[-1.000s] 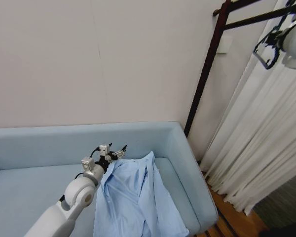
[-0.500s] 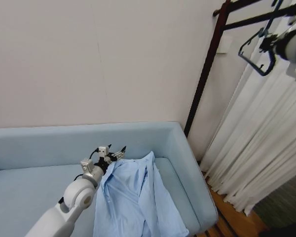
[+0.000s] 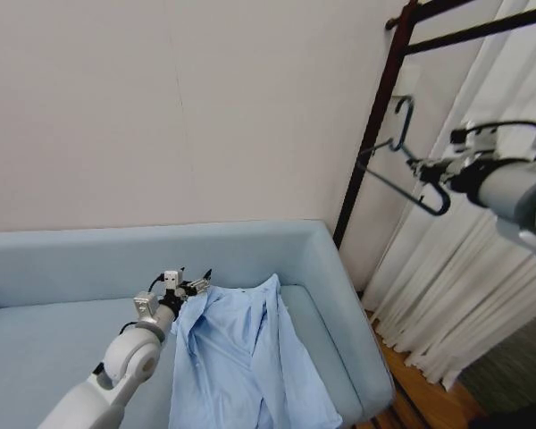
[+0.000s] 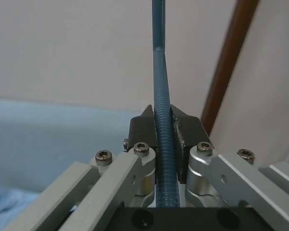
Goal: Pick up the clothes from the sofa and hang them on the clothes hanger.
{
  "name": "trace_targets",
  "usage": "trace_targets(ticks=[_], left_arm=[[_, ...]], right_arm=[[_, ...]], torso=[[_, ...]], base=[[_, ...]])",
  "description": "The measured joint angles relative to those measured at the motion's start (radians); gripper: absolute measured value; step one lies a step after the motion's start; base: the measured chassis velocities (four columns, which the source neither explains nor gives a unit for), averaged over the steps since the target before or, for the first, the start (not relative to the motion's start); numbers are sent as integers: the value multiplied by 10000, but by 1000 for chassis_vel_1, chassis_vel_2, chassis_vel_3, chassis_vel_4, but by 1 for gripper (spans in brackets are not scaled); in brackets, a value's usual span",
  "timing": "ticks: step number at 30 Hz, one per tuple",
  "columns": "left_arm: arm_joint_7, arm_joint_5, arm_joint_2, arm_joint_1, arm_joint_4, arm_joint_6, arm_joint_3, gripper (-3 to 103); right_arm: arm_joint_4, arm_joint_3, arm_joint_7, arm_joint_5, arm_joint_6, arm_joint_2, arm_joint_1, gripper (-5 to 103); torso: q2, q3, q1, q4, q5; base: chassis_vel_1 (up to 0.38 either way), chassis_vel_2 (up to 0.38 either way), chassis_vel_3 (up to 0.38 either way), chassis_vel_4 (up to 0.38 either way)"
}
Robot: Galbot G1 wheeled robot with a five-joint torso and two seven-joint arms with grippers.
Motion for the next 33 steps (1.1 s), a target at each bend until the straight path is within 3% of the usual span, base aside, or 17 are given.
trace_targets(ticks=[1, 5, 6, 7, 10, 11, 14, 15, 19, 25, 28, 33], left_arm=[[0, 0, 0, 0, 0, 0, 0, 100], [-144, 225, 9, -400, 891, 219, 185, 100], [-144, 225, 9, -400, 891, 219, 185, 100], [-145, 295, -14, -458, 1058, 220, 237, 100], [-145, 458, -90, -731, 1883, 215, 539, 100], [-145, 458, -90, -731, 1883, 215, 539, 100], [59, 440, -113, -1185, 2784, 218, 934, 100], [59, 440, -113, -1185, 2784, 218, 934, 100], [163, 290, -169, -1933, 3956, 442, 1439, 100], [585, 8, -442, -3073, 5500, 759, 2494, 100], [839, 70, -726, -3515, 6341, 723, 2902, 100], [1189, 402, -1176, -3816, 7197, 608, 3259, 100]], right_arm=[[0, 0, 0, 0, 0, 0, 0, 8], [-1156, -162, -3558, -2038, 1052, 115, -1977, 8], [-1156, -162, -3558, -2038, 1052, 115, -1977, 8], [-1378, -44, -4054, -2351, 1249, 221, -2402, 8], [-2182, 1877, -5583, -3300, 1873, 969, -5385, 8], [-2182, 1877, -5583, -3300, 1873, 969, -5385, 8], [-2554, 2742, -6243, -3930, 2292, 1879, -7479, 8], [-2554, 2742, -6243, -3930, 2292, 1879, -7479, 8], [-2819, 3064, -6980, -4305, 2450, 2958, -8745, 8], [-3375, 3126, -7325, -4757, 2518, 3869, -9414, 8], [-3727, 3026, -7518, -5014, 2553, 4274, -9532, 8], [-4035, 2951, -7747, -5321, 2608, 4797, -9758, 8]], torso=[[0, 0, 0, 0, 0], [0, 1, 1, 1, 0], [0, 1, 1, 1, 0], [-1, 2, 1, 1, 0], [0, 2, 3, 3, -4], [0, 2, 3, 3, -4], [-2, 5, 4, 8, 4], [-2, 5, 4, 8, 4], [-1, 4, 3, 2, -1], [-1, 3, 3, 1, -3], [0, 2, 3, -7, -2], [-1, 2, 4, 2, -2]], base=[[0, 0, 0, 0], [0, 0, 0, 0], [0, 0, 0, 0], [0, 0, 0, 0], [0, 0, 0, 0], [0, 0, 0, 0], [0, 0, 0, 0], [0, 0, 0, 0], [0, 0, 0, 0], [0, 0, 0, 0], [0, 0, 0, 0], [0, 0, 0, 0]])
